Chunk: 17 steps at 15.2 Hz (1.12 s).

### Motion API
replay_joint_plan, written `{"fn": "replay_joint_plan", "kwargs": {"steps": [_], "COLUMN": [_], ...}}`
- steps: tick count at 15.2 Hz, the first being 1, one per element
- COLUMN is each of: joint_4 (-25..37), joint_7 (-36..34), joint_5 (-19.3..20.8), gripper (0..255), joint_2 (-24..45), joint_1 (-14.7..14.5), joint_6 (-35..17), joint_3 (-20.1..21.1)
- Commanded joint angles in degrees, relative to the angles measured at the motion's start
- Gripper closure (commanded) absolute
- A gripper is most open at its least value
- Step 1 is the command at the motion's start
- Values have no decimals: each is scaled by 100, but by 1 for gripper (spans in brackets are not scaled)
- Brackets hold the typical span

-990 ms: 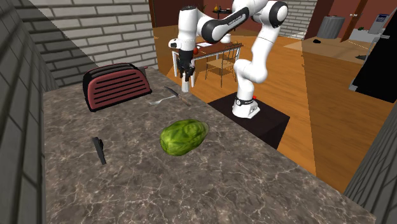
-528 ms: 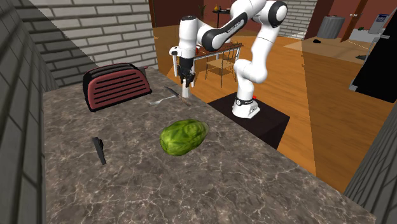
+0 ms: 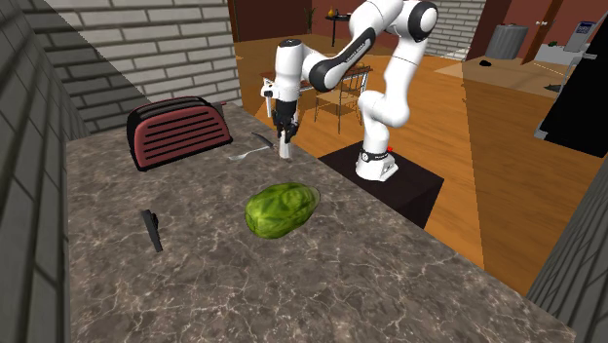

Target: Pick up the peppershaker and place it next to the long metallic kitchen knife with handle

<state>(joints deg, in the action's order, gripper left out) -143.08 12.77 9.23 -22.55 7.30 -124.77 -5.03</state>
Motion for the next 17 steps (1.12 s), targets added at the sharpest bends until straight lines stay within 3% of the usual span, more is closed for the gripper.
{"fn": "replay_joint_plan", "kwargs": {"steps": [1,11,17], "joint_4": [-95,-538,-538], "joint_7": [-11,-116,-116], "joint_5": [16,103,103], "gripper": [255,255,255], "joint_2": [87,551,551], "joint_1": [8,40,40], "joint_6": [-186,-1090,-1089], "joint_3": [-13,-40,-40]}}
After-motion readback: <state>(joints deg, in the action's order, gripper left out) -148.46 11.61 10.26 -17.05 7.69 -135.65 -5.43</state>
